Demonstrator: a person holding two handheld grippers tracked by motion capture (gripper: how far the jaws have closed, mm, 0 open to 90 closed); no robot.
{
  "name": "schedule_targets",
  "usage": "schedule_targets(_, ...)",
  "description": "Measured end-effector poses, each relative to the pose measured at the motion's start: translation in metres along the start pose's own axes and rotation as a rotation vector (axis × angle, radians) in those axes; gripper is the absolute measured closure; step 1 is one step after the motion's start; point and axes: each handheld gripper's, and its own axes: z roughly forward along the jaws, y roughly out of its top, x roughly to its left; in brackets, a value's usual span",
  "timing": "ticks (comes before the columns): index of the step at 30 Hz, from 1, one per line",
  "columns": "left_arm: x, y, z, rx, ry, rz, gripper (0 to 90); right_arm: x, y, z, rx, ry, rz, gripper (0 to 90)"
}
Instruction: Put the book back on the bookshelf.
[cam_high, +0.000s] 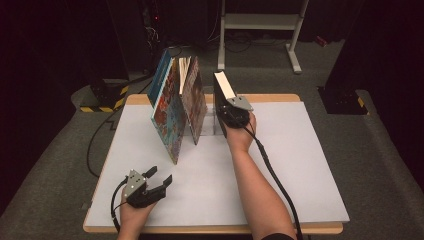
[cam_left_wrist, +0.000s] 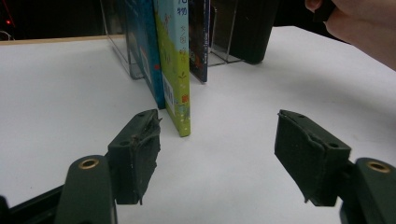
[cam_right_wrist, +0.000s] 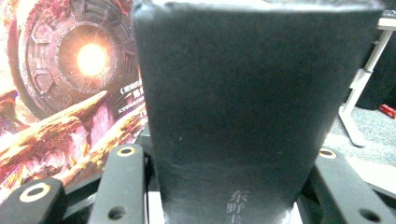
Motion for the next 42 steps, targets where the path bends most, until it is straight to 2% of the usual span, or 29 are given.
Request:
schedule_targets(10,0.002,0.000,0.000,0.001,0.006,0.001,31.2,-0.003,0.000,-0.002,0.010,0.024,0.007,48.0)
schedule_targets(14,0.002,0.001,0.000,-0.005,0.008,-0.007,31.2,-0.006,0.000,-0.008,0.012,0.056,0.020,42.9)
schedule_targets(18,0.002,0.000,0.000,-0.001,0.008,-0.002,31.2,-0.007,0.000,-0.014,0.007,0.066,0.017,41.3)
schedule_targets(24,0.000,-0.001,0.001,0.007,0.007,0.005,31.2,-0.010,0.000,-0.034,-0.008,0.106,0.022,38.5)
schedule_targets(31,-0.002,-0.003,0.001,0.015,0.004,0.013,31.2,-0.015,-0.001,-0.048,-0.018,0.143,0.025,40.7)
schedule_targets(32,-0.002,-0.003,0.001,0.018,0.004,0.019,31.2,-0.018,-0.002,-0.050,-0.026,0.155,0.041,43.1)
schedule_targets(37,-0.002,-0.004,0.001,0.024,0.002,0.028,31.2,-0.024,-0.004,-0.051,-0.014,0.171,0.035,49.4)
schedule_targets(42,-0.003,-0.004,0.001,0.025,0.003,0.032,31.2,-0.026,-0.004,-0.051,-0.021,0.180,0.030,51.4)
